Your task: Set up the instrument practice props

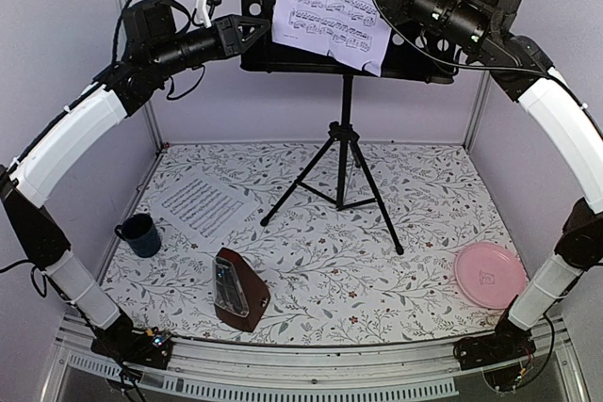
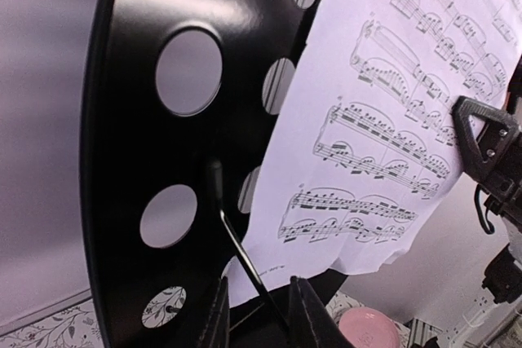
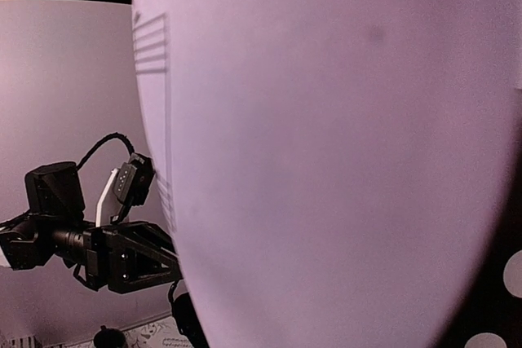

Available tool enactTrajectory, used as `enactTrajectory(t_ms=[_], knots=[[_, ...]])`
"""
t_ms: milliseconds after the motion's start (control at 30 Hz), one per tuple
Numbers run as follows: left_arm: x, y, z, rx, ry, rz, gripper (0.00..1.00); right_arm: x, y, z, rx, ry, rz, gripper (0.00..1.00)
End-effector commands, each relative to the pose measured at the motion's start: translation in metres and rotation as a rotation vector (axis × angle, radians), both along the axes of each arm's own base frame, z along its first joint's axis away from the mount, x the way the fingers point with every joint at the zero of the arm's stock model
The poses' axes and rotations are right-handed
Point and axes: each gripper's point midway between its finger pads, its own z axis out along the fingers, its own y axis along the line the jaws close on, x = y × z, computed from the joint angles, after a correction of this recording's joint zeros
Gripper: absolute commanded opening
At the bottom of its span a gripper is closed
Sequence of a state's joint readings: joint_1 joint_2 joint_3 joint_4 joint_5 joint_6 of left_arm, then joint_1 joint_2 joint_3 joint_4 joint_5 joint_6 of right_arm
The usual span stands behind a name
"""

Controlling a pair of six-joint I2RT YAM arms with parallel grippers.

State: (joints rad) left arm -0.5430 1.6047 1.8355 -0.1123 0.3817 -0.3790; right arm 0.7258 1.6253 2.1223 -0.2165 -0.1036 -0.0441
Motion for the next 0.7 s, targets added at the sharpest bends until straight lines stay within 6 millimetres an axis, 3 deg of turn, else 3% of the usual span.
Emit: enactTrajectory(t_ms=[0, 367, 667], knots=[[-0.001, 0.004, 0.014, -0.019, -0.035, -0.003, 0.25, 0.003, 0.001, 0.008, 0.003, -0.039, 0.007, 0.00], [-0.006, 0.009, 0.016, -0.037, -0.061, 0.008, 0.04, 0.020, 0.010, 0.003, -0.021, -0.065, -0.025, 0.00], [-0.017, 0.009, 0.018, -0.040, -0.133, -0.018, 0.00, 0.028, 0.020, -0.004, -0.052, -0.103, -0.023, 0.00]])
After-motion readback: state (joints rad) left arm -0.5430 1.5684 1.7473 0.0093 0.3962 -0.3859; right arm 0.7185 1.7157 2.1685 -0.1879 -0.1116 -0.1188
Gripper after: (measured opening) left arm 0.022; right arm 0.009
